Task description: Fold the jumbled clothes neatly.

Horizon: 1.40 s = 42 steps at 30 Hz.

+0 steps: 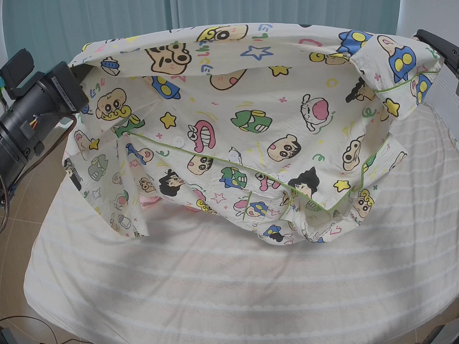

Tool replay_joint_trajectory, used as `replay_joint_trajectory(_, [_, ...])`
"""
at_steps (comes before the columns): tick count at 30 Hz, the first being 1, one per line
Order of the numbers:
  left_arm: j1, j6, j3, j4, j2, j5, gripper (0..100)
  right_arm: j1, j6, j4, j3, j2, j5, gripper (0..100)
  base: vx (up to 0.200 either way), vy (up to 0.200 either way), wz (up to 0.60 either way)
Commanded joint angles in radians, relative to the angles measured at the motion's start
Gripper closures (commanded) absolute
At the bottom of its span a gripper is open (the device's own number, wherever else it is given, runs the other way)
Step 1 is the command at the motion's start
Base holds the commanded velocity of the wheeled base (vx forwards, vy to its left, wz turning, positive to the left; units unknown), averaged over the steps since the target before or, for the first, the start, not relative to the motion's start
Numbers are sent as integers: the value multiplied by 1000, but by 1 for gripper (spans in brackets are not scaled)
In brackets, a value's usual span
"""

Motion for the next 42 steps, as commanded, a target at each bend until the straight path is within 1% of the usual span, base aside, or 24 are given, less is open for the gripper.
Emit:
replay_joint_trajectory(1, [-18, 3, -1, -2, -33, 1, 100, 2, 1, -1, 2, -11, 14, 100, 0, 0, 0])
replay_joint_trajectory(5, [-16, 0, -1, -4, -36, 6, 100, 11, 1, -1, 5, -24, 25, 100, 0, 0, 0])
replay_joint_trajectory(20, [-15, 0, 27, 0, -61, 6, 100, 15, 2, -1, 5, -32, 31, 100, -200, 0, 0])
replay_joint_trajectory(28, [-16, -1, 54, -2, -71, -2, 100, 15, 2, 0, 5, -41, 31, 100, 0, 0, 0])
replay_joint_trajectory(30, [-16, -9, 56, -2, -82, -6, 100, 15, 2, 0, 6, -46, 43, 100, 0, 0, 0])
replay_joint_trajectory(35, [-16, -9, 56, -2, -84, -8, 100, 15, 2, 2, 11, -44, 46, 100, 0, 0, 0])
replay_joint_trajectory(42, [-16, -8, 63, 0, -79, -8, 100, 15, 2, 0, 18, -46, 48, 100, 0, -200, 0])
